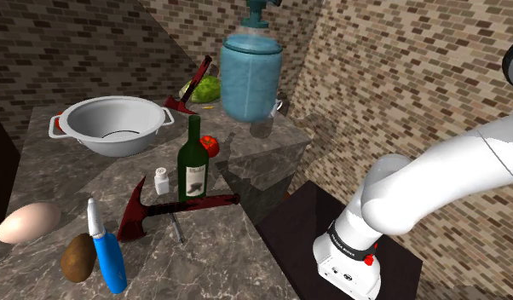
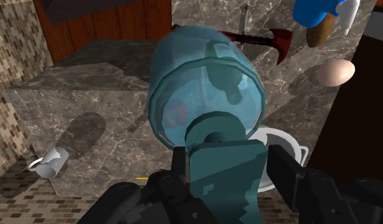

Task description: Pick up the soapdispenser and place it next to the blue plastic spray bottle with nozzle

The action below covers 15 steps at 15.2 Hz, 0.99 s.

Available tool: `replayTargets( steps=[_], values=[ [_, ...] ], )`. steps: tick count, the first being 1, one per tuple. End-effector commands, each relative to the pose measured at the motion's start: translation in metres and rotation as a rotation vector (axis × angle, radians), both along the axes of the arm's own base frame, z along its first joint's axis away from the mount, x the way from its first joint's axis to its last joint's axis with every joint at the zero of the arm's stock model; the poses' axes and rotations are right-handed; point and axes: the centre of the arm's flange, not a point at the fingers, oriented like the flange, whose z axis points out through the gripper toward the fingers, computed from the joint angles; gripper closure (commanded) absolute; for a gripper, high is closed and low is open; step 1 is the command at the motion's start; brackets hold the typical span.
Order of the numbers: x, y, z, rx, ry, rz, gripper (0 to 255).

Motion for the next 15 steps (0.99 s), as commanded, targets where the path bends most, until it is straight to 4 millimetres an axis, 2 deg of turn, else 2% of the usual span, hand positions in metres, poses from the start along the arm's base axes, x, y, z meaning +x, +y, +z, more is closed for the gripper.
replayTargets(
  steps=[1, 15],
  values=[
    [-0.009, 0.023, 0.000, 0.001, -0.001, -0.002, 255],
    [-0.082, 0.193, 0.001, 0.001, -0.001, -0.002, 255]
  ],
)
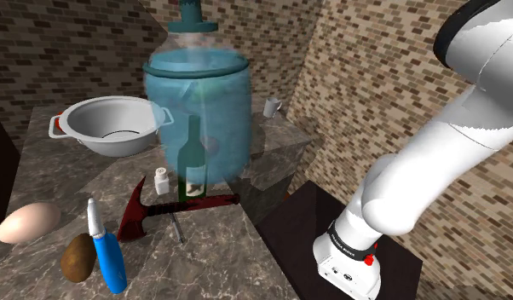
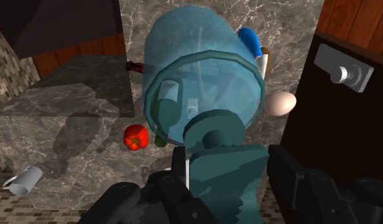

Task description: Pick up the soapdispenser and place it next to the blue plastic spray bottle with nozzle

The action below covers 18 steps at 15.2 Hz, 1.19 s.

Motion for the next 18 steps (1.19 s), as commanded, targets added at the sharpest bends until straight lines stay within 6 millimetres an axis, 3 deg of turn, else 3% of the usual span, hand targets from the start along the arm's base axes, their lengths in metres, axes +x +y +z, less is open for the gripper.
replayTargets(
  steps=[1, 2, 18],
  values=[
    [-0.012, 0.024, -0.003, 0.002, -0.001, -0.004, 255],
    [-0.016, 0.034, -0.003, 0.002, -0.001, -0.004, 255],
    [-0.016, 0.034, -0.087, 0.002, -0.001, -0.004, 255]
  ],
)
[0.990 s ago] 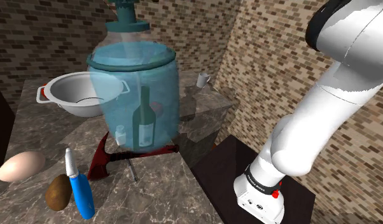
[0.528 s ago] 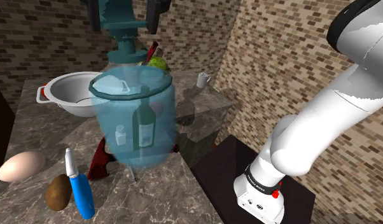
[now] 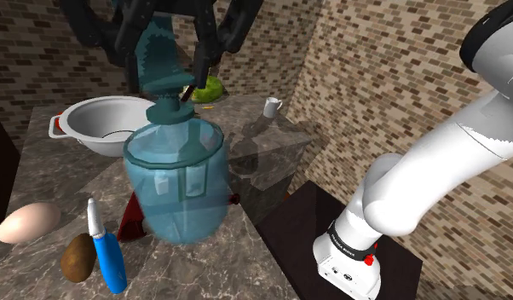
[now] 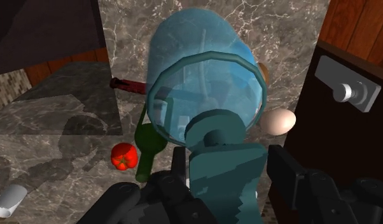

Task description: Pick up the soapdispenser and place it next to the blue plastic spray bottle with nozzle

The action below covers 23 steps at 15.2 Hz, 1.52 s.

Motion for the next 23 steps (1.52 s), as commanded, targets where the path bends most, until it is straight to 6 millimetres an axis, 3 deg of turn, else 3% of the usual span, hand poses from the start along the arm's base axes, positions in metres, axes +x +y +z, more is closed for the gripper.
replayTargets(
  steps=[1, 23],
  values=[
    [0.000, -0.001, -0.010, 0.001, -0.001, 0.000, 255],
    [0.000, -0.001, -0.126, 0.001, -0.001, 0.000, 255]
  ],
)
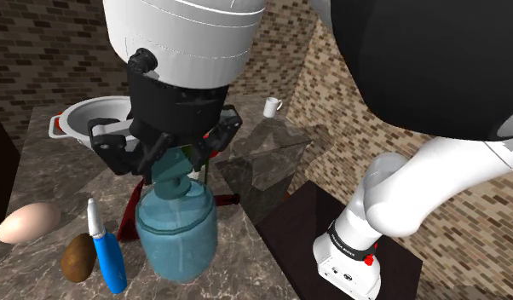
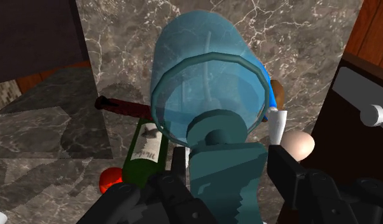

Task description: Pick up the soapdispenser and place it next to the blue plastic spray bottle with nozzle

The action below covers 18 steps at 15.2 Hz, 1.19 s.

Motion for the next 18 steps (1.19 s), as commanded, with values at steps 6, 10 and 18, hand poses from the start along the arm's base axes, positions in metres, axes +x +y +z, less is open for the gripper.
replayTargets(
  steps=[6, 10, 18],
  values=[
    [0.000, -0.001, -0.037, 0.001, -0.001, 0.000, 255],
    [0.000, -0.001, -0.058, 0.001, -0.001, 0.000, 255],
    [0.000, -0.001, -0.100, 0.001, -0.001, 0.000, 255]
  ],
)
